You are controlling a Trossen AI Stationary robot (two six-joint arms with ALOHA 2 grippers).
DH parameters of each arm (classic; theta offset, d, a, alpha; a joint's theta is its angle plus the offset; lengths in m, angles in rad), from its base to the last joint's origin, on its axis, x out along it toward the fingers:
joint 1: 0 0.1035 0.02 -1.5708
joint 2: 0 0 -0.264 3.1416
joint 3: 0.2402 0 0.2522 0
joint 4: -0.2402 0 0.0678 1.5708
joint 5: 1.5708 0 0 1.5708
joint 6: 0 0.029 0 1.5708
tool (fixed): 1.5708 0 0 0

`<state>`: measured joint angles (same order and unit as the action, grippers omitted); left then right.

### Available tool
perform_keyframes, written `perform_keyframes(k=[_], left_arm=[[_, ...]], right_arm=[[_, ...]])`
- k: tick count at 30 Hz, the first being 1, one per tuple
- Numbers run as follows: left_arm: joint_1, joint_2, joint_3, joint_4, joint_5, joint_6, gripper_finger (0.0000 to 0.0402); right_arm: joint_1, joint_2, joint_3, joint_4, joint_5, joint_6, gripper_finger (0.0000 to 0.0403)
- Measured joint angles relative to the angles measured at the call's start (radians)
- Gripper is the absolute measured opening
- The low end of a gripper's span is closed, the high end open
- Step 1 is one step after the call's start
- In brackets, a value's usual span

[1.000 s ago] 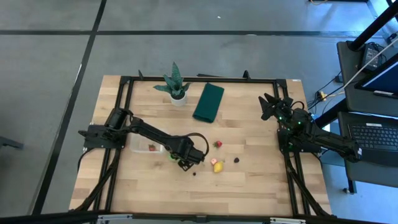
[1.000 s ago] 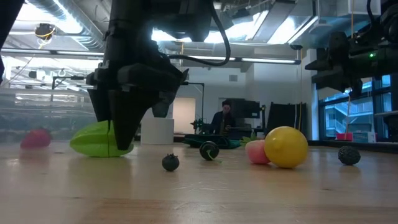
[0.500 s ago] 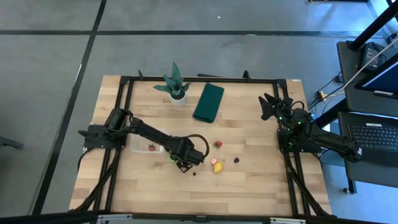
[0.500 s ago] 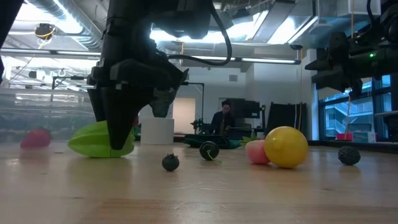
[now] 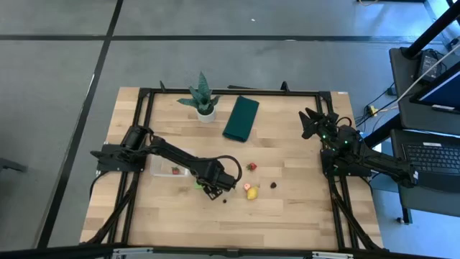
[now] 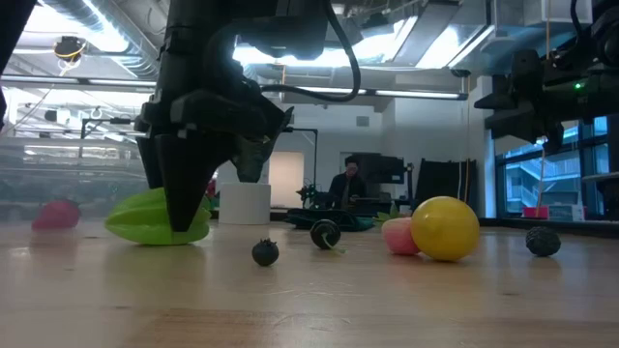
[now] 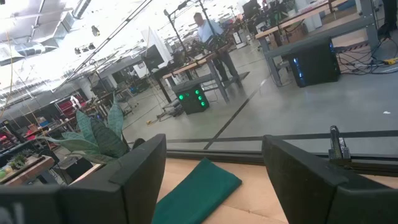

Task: Pick and placing Produce into tupperware
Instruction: Put the starfruit into the transparent bin

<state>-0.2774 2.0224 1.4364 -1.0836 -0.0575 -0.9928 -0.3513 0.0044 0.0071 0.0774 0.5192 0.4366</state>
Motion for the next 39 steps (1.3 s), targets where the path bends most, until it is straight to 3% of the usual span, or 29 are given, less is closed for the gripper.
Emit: perform_keyframes(k=[7, 13, 22, 32, 39], left_arm=[[0.003, 0.000, 0.081, -0.008, 0.023, 0.032, 0.0217], [0.003, 0.000, 0.270, -0.038, -0.016, 0.110, 0.0223], [0.005, -0.001, 0.562, -0.500, -0.203, 0.137, 0.0223], [0.023, -0.065, 0.525, -0.490, -0.186, 0.253, 0.0218], [0.029, -0.135, 0.429, -0.486, -0.193, 0.309, 0.0219]], right_arm=[[0.000, 0.000, 0.000, 0.000, 0.000, 0.000, 0.0267], [0.000, 0.000, 0.000, 0.000, 0.000, 0.000, 0.0267], [0.000, 0.000, 0.000, 0.000, 0.000, 0.005, 0.0267], [0.001, 0.000, 0.000, 0.001, -0.023, 0.007, 0.0267], [0.001, 0.000, 0.000, 0.000, -0.043, 0.005, 0.0267]])
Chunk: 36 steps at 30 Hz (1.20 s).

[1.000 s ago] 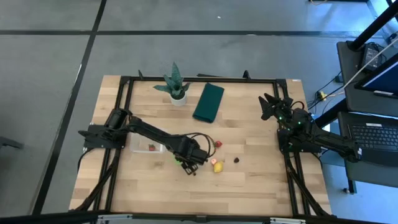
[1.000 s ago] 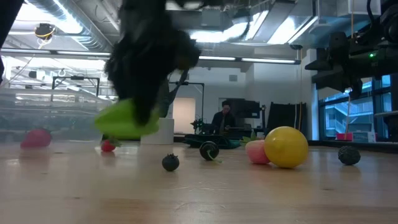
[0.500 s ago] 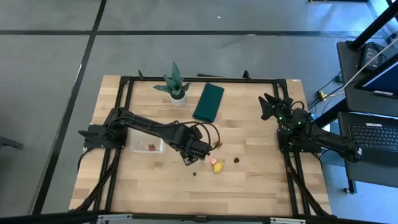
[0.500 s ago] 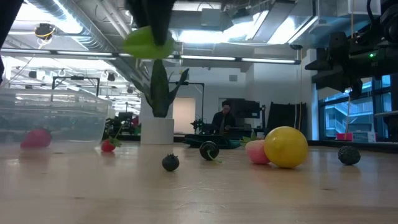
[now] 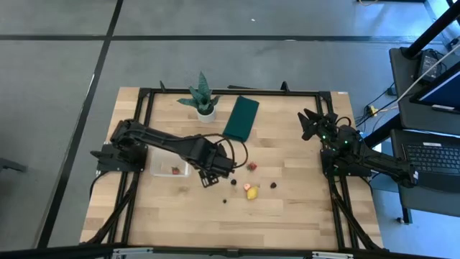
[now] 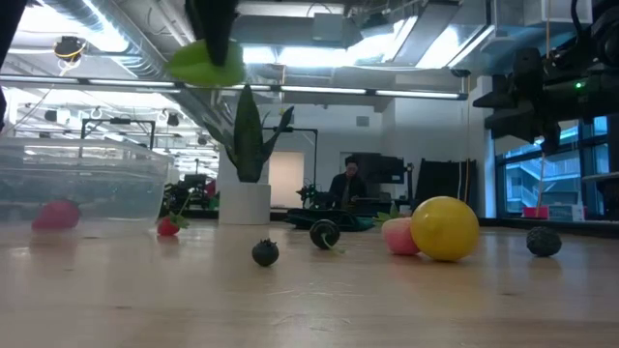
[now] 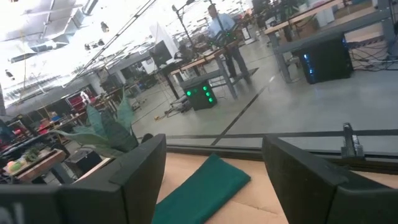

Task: Pick and placing Produce into tupperware
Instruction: Put the starfruit into the transparent bin

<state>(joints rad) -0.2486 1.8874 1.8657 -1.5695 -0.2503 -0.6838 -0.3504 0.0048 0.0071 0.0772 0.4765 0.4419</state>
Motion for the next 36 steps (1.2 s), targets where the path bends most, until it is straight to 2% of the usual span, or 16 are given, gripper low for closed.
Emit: perform_keyframes(k=[4, 10, 18, 25, 36], left_arm=[[0.009, -0.098, -0.114, -0.002, 0.014, 0.019, 0.0219], [0.014, -0.236, -0.354, -0.002, 0.024, -0.012, 0.0224], [0.015, -0.303, -0.611, 0.066, 0.031, -0.007, 0.0225], [0.015, -0.303, -0.712, 0.100, 0.006, 0.040, 0.0232], [0.015, -0.303, -0.725, 0.096, -0.099, 0.042, 0.0235]], right_arm=[[0.000, 0.000, 0.000, 0.000, 0.000, 0.000, 0.0267], [0.000, 0.000, 0.000, 0.000, 0.000, 0.002, 0.0267], [0.000, 0.000, 0.000, 0.000, 0.001, 0.114, 0.0267], [0.000, 0.000, 0.000, 0.000, 0.001, 0.159, 0.0267], [0.000, 0.000, 0.000, 0.000, 0.001, 0.185, 0.0267]])
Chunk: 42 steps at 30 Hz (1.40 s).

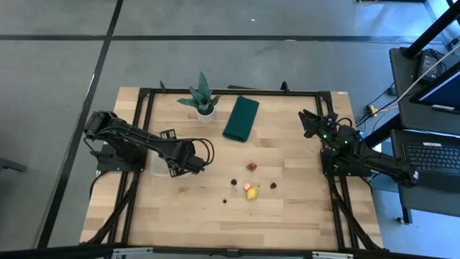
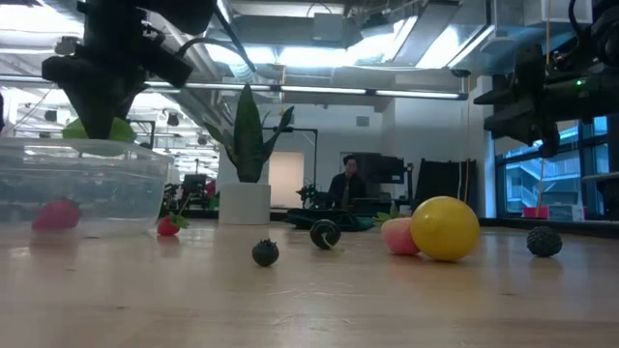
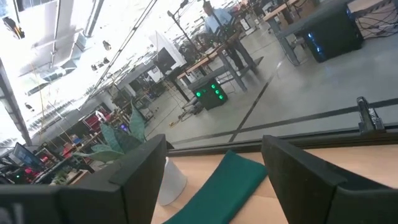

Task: Pick and placing Produce into tupperware
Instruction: Put the starfruit into the transparent bin, then put the left strawberry into the transparent bin

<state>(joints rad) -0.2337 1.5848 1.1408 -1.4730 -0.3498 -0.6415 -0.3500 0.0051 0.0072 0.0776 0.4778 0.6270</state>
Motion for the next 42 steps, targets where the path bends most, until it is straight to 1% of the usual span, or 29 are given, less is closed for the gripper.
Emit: perform_keyframes(k=[3, 10, 14, 18, 25, 28, 38, 42], left_arm=[[0.000, 0.000, 0.000, 0.000, 0.004, -0.016, 0.0235], [0.000, 0.000, 0.000, 0.007, 0.092, -0.029, 0.0235], [0.000, 0.000, 0.000, 0.067, 0.145, 0.004, 0.0239], [0.000, 0.000, 0.000, 0.131, 0.152, 0.024, 0.0250], [0.000, 0.000, 0.000, 0.127, 0.153, 0.024, 0.0285], [0.000, 0.000, 0.000, 0.127, 0.153, 0.024, 0.0293], [0.000, 0.000, 0.062, 0.125, 0.153, 0.024, 0.0289], [0.011, 0.000, 0.086, 0.187, 0.172, 0.024, 0.0289]], right_arm=[[0.000, 0.000, 0.000, 0.000, 0.000, 0.000, 0.0267], [0.000, 0.000, 0.000, 0.000, 0.002, -0.004, 0.0267], [0.000, 0.000, 0.000, 0.000, 0.002, -0.005, 0.0267], [0.000, 0.000, 0.000, 0.000, 0.002, -0.006, 0.0267], [0.000, 0.000, 0.000, 0.000, 0.002, -0.006, 0.0267], [0.000, 0.000, 0.000, 0.000, 0.001, -0.006, 0.0267], [0.000, 0.000, 0.000, 0.000, 0.001, -0.011, 0.0267], [0.000, 0.000, 0.000, 0.000, 0.001, -0.031, 0.0267]])
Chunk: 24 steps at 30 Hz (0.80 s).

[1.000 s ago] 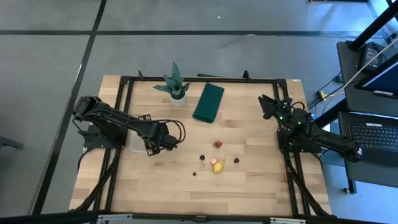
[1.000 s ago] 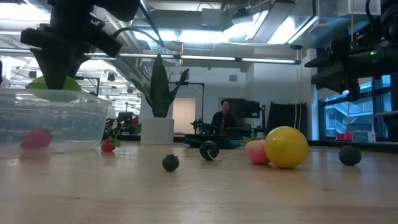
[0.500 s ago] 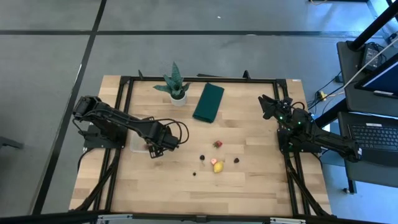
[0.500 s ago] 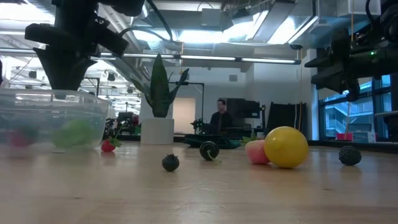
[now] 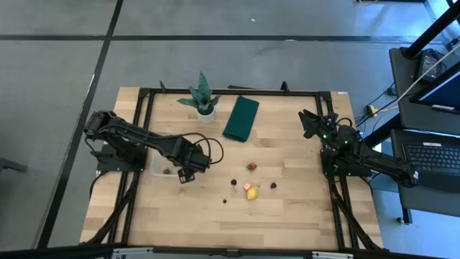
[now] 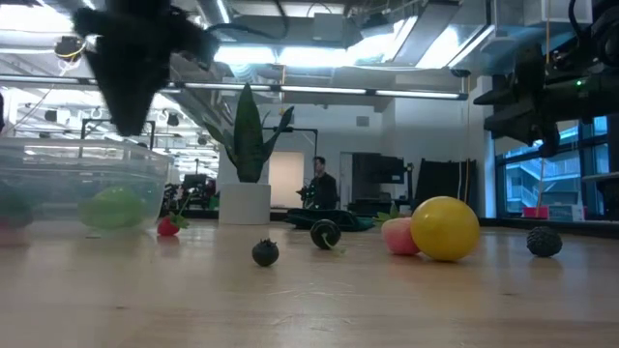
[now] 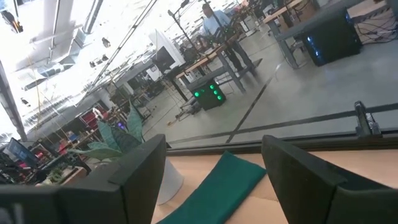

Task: Pick and placing Produce into tupperware
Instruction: Put the left strawberry into the transparent bin

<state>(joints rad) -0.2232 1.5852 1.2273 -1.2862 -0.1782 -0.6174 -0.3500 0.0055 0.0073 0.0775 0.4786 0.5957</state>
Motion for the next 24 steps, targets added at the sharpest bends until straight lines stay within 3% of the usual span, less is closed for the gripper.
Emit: perform_keyframes(k=[8, 15, 24], left_arm=[[0.035, 0.027, 0.002, 0.217, 0.087, 0.096, 0.0289], [0.068, 0.151, 0.088, 0.177, 0.084, 0.235, 0.0289], [0.111, 0.333, 0.240, 0.006, 0.068, 0.385, 0.0289]], right_arm=[[0.000, 0.000, 0.000, 0.000, 0.000, -0.006, 0.0267], [-0.001, 0.000, 0.000, 0.000, -0.002, -0.022, 0.0267], [0.000, 0.000, 0.000, 0.000, -0.001, 0.003, 0.0267]])
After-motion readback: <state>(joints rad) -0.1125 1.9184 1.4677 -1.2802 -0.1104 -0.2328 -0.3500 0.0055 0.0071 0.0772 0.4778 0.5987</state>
